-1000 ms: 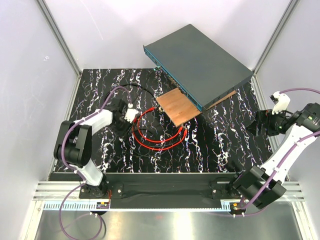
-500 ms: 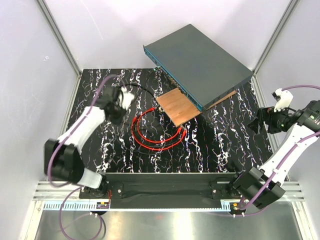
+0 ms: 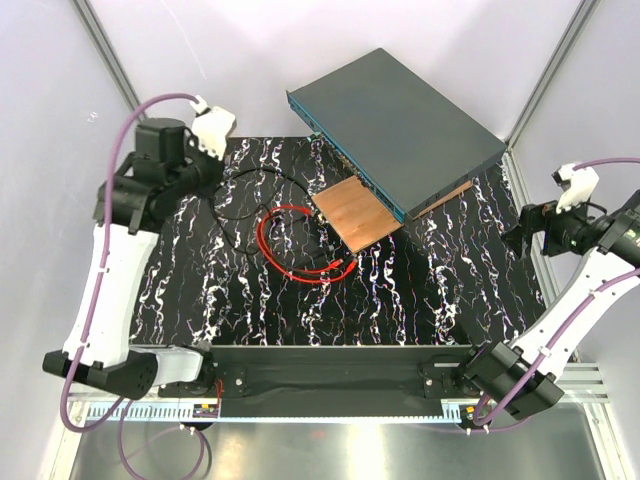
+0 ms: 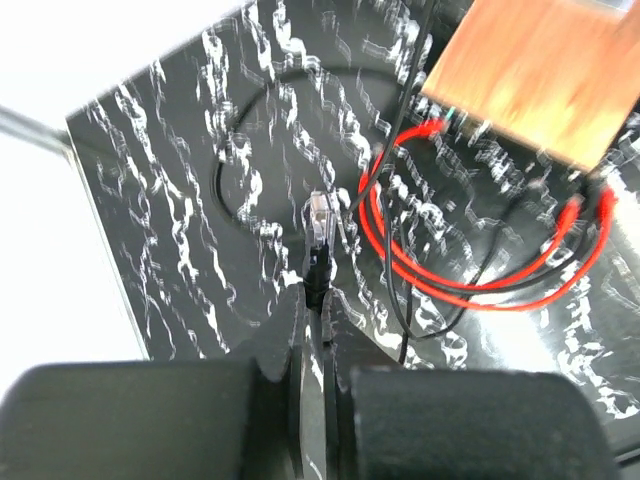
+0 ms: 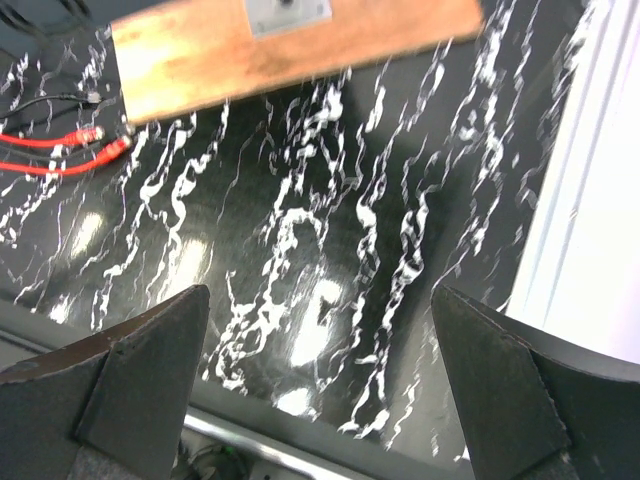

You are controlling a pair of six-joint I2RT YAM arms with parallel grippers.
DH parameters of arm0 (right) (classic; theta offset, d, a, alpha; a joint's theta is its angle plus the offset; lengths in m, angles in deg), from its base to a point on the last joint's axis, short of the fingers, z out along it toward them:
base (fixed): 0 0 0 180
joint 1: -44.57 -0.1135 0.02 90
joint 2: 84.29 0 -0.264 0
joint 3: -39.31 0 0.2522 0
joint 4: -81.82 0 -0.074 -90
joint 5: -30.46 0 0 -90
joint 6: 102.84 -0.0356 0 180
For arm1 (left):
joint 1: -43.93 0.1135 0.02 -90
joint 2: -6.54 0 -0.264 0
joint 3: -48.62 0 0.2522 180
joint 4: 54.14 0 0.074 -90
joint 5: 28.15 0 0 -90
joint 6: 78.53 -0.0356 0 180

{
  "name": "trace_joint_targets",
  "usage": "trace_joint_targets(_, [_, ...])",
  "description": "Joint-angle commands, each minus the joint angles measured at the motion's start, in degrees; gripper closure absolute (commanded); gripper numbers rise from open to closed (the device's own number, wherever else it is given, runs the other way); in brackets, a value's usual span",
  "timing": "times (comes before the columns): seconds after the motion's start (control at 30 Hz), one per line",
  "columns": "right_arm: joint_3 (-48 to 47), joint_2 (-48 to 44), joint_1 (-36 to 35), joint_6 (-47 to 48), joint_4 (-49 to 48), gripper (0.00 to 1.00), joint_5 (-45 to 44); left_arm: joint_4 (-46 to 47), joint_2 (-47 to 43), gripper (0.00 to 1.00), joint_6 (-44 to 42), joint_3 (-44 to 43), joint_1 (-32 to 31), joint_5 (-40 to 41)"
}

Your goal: Insert the plug into the switch port

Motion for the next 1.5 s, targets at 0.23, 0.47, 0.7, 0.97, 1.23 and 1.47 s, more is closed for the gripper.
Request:
trace_joint_targets(0.23, [-10.00,0.03,-0.01,-2.04,15.54,0.00,6.03,-0.66,-4.19,1.00,-3.53,-16.29,-3.39,-3.15])
trace_joint_targets(0.47, [-17.45,-0.68,-0.01,-5.64,15.63,0.00,11.20,6.02,-7.79,1.00,-9.86,-17.43,-3.91,-0.95])
trace_joint_targets(0.7, [-24.76,0.73,-3.61,-12.31,14.32,0.00,24.63,5.50,-11.30,1.00,-7.15,-4.54,-4.00,-20.17])
trace_joint_targets(0.97, [-5.31,-8.65,-20.04,-70.36,-43.71,0.03,29.67,18.40,-14.74,1.00,1.81,14.82,-4.88,-34.35])
trace_joint_targets(1.23, [-4.47,1.08,-41.84,-79.88,-53.18,0.11,16.93,24.40,-13.16,1.00,4.63,20.44,-8.39,-36.37])
trace_joint_targets(1.47, [-15.17,12.06,-55.27,-69.47,-43.88,0.17,8.94,24.93,-12.98,1.00,1.39,21.59,-9.01,-40.05])
